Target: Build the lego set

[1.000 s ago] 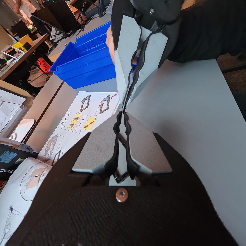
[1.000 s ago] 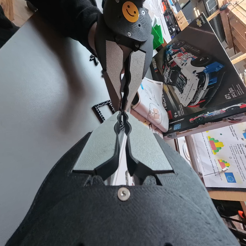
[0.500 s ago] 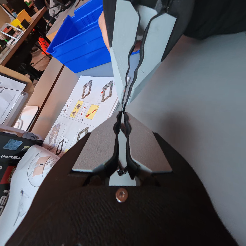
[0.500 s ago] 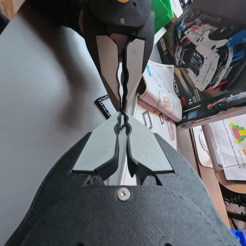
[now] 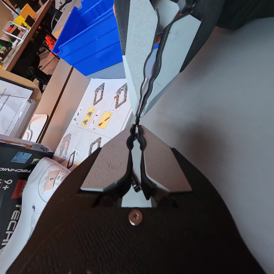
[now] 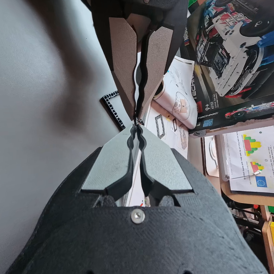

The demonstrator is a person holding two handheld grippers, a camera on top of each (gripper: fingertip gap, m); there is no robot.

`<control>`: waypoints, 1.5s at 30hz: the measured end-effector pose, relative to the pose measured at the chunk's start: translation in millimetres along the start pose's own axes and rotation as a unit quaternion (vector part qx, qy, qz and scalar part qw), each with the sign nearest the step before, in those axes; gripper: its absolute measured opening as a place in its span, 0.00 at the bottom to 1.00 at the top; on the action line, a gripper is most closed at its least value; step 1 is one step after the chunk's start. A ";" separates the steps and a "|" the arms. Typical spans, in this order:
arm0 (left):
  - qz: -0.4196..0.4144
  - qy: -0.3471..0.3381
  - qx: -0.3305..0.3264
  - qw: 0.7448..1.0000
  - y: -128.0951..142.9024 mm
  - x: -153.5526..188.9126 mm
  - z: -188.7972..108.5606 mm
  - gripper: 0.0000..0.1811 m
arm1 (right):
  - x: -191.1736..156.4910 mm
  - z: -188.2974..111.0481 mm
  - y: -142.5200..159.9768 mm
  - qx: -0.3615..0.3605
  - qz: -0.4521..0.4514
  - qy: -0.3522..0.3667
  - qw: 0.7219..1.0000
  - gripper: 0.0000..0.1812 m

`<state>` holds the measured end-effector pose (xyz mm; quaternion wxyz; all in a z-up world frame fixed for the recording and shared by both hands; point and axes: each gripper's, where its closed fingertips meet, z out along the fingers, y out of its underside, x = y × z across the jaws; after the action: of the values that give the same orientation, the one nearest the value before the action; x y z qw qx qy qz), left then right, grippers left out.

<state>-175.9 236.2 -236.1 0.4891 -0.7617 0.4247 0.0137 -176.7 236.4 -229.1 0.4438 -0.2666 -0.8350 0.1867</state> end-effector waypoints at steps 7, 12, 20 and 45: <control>-0.021 0.021 -0.002 1.000 -3.0 7.5 5.5 0.00 | -10.8 18.3 16.5 -0.045 0.011 -0.025 0.999 0.00; -0.039 0.026 -0.005 0.999 4.4 3.8 7.4 0.00 | -7.7 17.4 14.8 -0.030 0.038 -0.029 0.998 0.00; -0.039 0.025 -0.013 0.999 12.4 -3.0 6.1 0.00 | -5.6 19.0 25.7 -0.044 0.036 -0.022 0.998 0.00; -0.129 0.179 -0.051 0.974 21.4 42.6 3.6 0.00 | -68.4 13.3 27.6 -0.030 0.166 -0.164 0.972 0.06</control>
<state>-161.3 208.5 -272.2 0.3631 -0.8241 0.4023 -0.1646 -148.5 215.4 -295.2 0.2555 -0.3807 -0.8454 0.2741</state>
